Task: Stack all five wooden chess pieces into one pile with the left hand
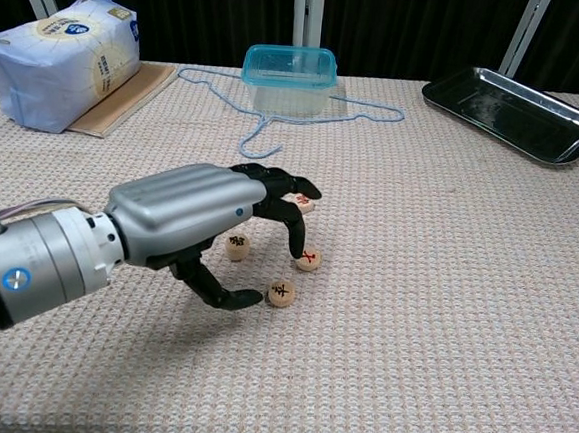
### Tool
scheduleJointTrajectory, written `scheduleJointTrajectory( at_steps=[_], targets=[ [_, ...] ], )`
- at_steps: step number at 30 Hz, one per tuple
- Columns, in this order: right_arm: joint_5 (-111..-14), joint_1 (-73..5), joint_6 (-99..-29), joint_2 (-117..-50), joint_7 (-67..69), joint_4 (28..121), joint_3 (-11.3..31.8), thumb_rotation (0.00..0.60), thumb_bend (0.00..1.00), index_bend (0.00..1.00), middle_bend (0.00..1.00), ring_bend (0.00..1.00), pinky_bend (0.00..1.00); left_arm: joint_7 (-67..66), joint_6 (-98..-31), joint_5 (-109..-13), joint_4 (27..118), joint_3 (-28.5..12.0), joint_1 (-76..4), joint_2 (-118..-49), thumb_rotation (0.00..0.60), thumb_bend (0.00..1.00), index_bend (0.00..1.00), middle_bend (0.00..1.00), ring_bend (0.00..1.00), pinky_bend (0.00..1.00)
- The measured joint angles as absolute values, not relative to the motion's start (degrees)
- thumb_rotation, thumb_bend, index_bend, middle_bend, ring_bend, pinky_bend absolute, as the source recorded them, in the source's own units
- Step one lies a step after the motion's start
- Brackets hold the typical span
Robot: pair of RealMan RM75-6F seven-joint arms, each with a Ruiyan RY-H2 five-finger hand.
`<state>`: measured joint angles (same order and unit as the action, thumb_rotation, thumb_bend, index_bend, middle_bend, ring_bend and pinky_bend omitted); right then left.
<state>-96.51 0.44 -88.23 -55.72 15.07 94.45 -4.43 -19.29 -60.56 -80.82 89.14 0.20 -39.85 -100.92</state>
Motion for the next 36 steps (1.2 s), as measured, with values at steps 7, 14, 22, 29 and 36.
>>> scheduleJointTrajectory(
  at_steps=[7, 14, 22, 29, 36],
  targets=[
    [-96.6, 0.5, -88.3, -55.6, 15.3, 94.3, -4.5, 0.6, 0.3, 0.0, 0.0, 0.0, 0.0, -19.6, -58.2, -80.3, 86.5, -0.6, -40.5, -102.3, 0.6, 0.27, 0.39, 0.04, 0.0, 0.0],
    [-96.6, 0.5, -88.5, -55.6, 15.8, 94.1, -4.4, 0.6, 0.3, 0.0, 0.0, 0.0, 0.0, -21.5, -56.4, -78.3, 86.2, -1.4, -40.8, -102.4, 0.6, 0.27, 0.42, 0.04, 0.0, 0.0],
    [-96.7, 0.5, -88.5, -55.6, 15.7, 94.2, -4.5, 0.6, 0.3, 0.0, 0.0, 0.0, 0.0, -22.2, -55.8, -78.0, 86.3, -1.8, -40.9, -102.6, 0.6, 0.27, 0.43, 0.04, 0.0, 0.0],
    [-96.8, 0.6, -88.7, -55.5, 16.1, 94.0, -4.5, 0.6, 0.3, 0.0, 0.0, 0.0, 0.0, -23.8, -54.3, -75.9, 86.3, -2.6, -41.4, -102.7, 0.6, 0.29, 0.43, 0.04, 0.0, 0.0],
    [-96.8, 0.4, -88.4, -55.5, 16.2, 94.0, -4.5, 0.6, 0.3, 0.0, 0.0, 0.0, 0.0, -25.6, -53.3, -74.3, 87.4, -3.0, -41.9, -102.4, 0.6, 0.29, 0.45, 0.04, 0.0, 0.0]
  ],
)
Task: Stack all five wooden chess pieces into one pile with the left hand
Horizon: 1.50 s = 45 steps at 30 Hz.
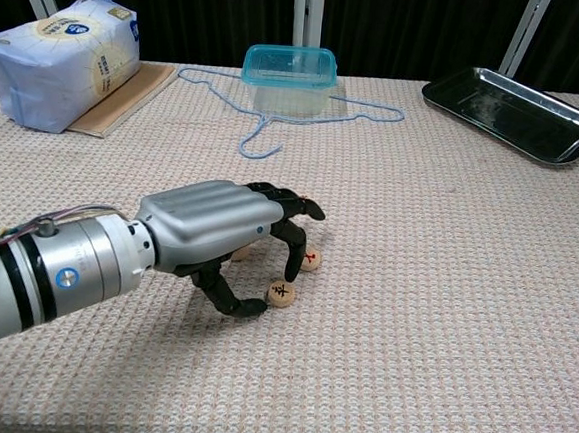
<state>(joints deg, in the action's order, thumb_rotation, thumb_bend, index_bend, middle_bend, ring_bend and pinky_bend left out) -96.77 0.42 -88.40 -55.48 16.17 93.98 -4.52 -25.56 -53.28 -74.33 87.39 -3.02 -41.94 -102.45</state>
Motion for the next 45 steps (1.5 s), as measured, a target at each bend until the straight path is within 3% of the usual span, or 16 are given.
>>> scheduleJointTrajectory(
  at_steps=[27, 45],
  targets=[
    [-97.0, 0.6, -88.9, -55.2, 16.9, 93.8, -4.6, 0.6, 0.3, 0.0, 0.0, 0.0, 0.0, -25.7, -52.6, -71.0, 88.6, -3.7, -42.4, -102.2, 0.6, 0.31, 0.5, 0.05, 0.0, 0.0],
    [-97.2, 0.5, -88.7, -55.3, 16.3, 94.0, -4.7, 0.6, 0.3, 0.0, 0.0, 0.0, 0.0, -27.3, -55.0, -68.1, 94.2, -5.8, -42.0, -95.6, 0.6, 0.31, 0.5, 0.06, 0.0, 0.0]
  ],
)
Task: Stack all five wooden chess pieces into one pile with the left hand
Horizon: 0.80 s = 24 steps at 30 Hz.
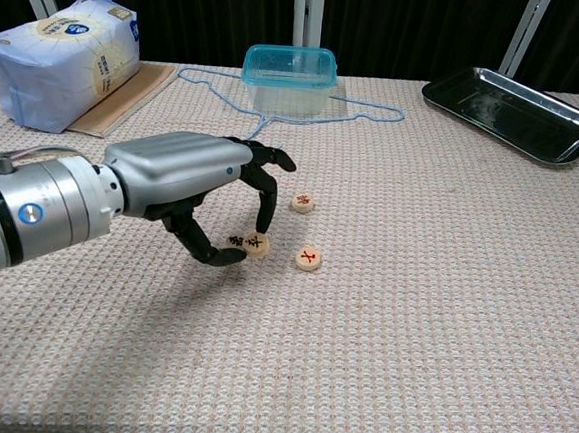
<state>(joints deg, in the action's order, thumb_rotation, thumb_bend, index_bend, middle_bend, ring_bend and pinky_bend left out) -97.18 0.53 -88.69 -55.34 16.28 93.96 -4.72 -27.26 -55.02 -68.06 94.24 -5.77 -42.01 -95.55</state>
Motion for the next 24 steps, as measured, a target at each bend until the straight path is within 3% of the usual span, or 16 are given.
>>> scheduleJointTrajectory(
  at_steps=[24],
  targets=[
    [-97.2, 0.5, -88.7, -55.2, 16.6, 93.8, -4.8, 0.6, 0.3, 0.0, 0.0, 0.0, 0.0, -27.4, -54.3, -63.6, 92.1, -5.6, -43.1, -95.6, 0.6, 0.31, 0.5, 0.06, 0.0, 0.0]
  ],
)
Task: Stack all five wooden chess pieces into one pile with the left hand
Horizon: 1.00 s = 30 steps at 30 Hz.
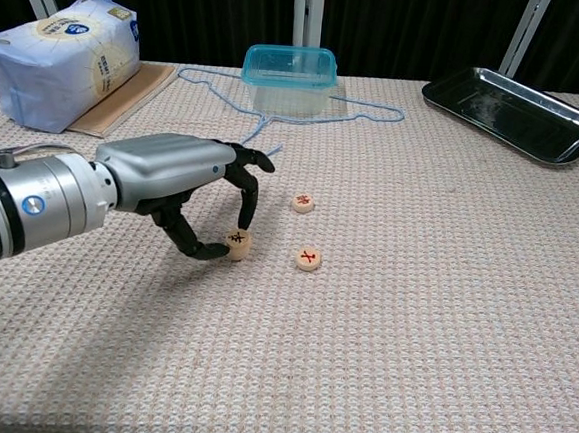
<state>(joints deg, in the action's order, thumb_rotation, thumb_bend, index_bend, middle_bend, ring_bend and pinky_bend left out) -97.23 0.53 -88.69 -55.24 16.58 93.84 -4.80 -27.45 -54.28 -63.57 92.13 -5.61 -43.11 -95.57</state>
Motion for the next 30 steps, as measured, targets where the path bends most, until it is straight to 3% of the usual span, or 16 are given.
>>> scheduleJointTrajectory(
  at_steps=[15, 30],
  targets=[
    [-97.0, 0.5, -88.3, -55.1, 16.0, 94.2, -4.9, 0.6, 0.3, 0.0, 0.0, 0.0, 0.0, -26.3, -54.4, -63.8, 91.9, -5.4, -43.3, -95.5, 0.6, 0.31, 0.4, 0.06, 0.0, 0.0],
    [-97.1, 0.5, -88.4, -54.9, 16.2, 94.3, -4.9, 0.6, 0.3, 0.0, 0.0, 0.0, 0.0, -26.4, -56.6, -65.9, 95.8, -5.6, -43.1, -94.3, 0.6, 0.3, 0.39, 0.06, 0.0, 0.0]
  ],
)
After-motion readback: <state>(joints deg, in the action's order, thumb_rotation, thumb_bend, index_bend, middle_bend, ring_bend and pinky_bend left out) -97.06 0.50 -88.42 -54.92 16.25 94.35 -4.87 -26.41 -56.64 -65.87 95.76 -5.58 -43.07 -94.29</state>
